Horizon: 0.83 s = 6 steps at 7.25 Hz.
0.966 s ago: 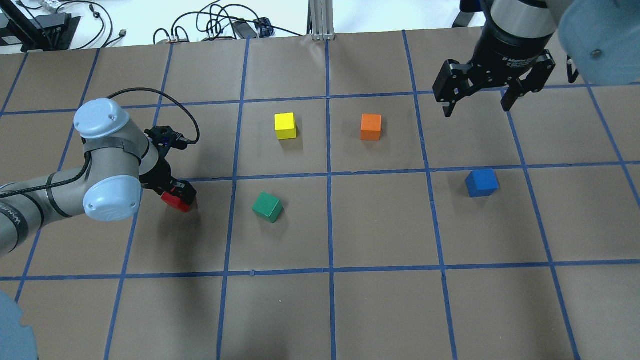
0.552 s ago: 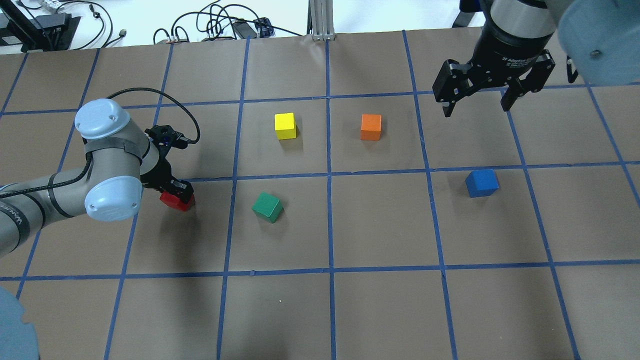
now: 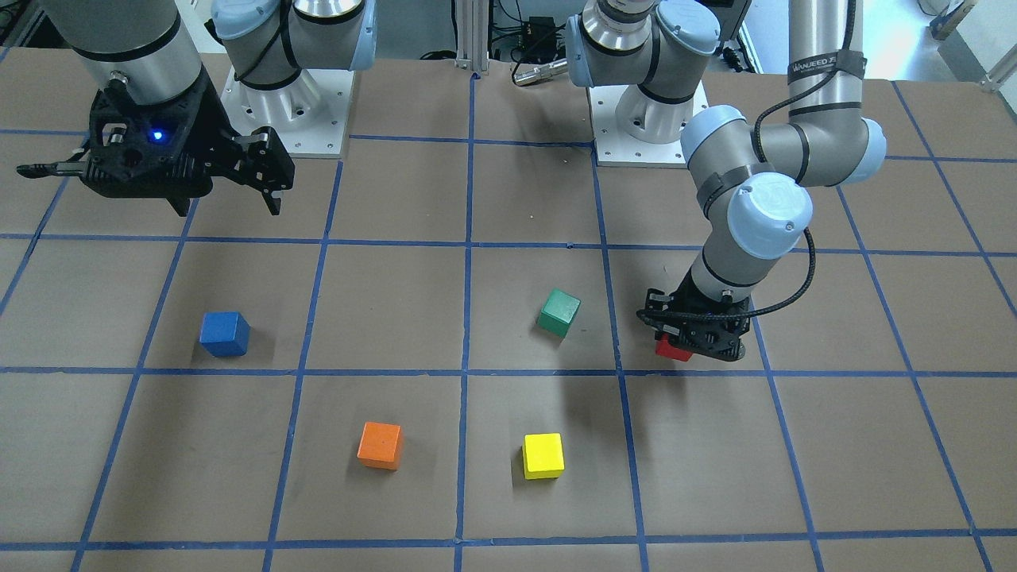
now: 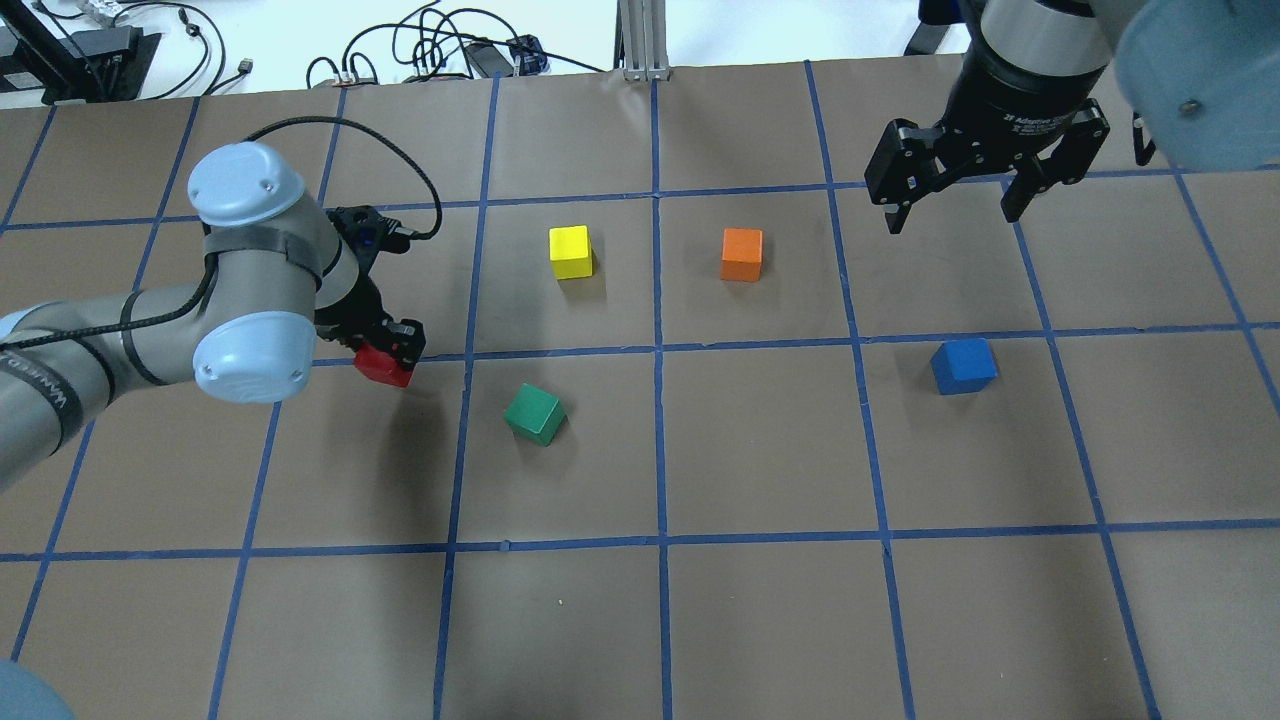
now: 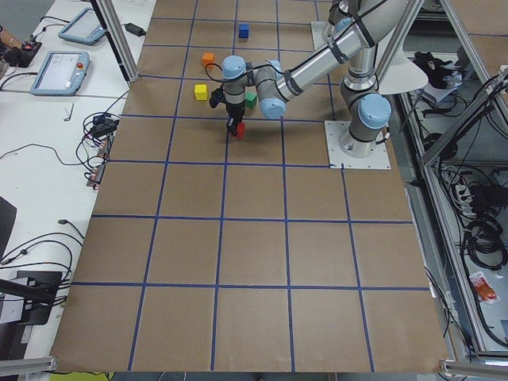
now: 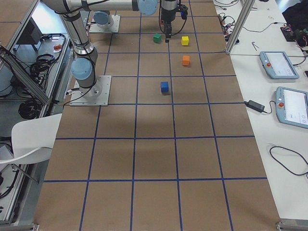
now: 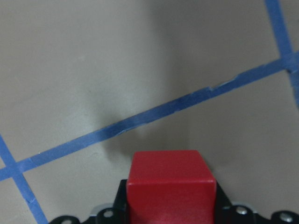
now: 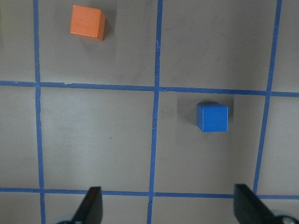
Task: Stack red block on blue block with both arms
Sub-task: 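Lift the red block and carry it toward the table center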
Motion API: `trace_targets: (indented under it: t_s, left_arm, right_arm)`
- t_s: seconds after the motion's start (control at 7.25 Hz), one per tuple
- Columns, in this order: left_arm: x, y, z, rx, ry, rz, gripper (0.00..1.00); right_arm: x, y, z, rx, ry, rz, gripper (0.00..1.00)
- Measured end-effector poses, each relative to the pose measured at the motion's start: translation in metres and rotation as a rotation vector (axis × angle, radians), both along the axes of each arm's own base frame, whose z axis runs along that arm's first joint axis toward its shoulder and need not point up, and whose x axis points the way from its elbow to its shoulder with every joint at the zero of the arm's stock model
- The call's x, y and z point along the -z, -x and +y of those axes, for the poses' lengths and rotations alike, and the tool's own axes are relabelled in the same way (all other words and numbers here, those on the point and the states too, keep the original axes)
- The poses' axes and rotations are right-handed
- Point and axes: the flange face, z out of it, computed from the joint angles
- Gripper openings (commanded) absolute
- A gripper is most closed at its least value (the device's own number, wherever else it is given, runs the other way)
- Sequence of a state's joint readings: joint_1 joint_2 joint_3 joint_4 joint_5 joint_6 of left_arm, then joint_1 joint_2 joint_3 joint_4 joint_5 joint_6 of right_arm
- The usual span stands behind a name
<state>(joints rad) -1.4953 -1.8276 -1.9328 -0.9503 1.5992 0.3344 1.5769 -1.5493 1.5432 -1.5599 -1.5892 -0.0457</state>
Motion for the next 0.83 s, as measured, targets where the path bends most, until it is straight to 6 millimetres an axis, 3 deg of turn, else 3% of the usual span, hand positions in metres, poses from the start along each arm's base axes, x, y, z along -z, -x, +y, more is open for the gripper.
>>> trace_targets:
  t_s: [0.28, 0.41, 0.83]
  left_arm:
    - [-0.045, 0.078, -0.033, -0.116, 0.003, 0.067, 0.01]
    - [-0.05, 0.115, -0.043, -0.158, -0.005, 0.094, 0.01]
    - [-0.01, 0.218, -0.047, -0.246, -0.042, 0.09, 0.01]
  right_arm:
    - [0.0, 0.0, 0.0, 0.001, 0.0, 0.0, 1.0]
    - [0.0, 0.0, 0.0, 0.001, -0.001, 0.0, 1.0]
    - [0.0, 0.001, 0.0, -0.002, 0.003, 0.0, 1.0]
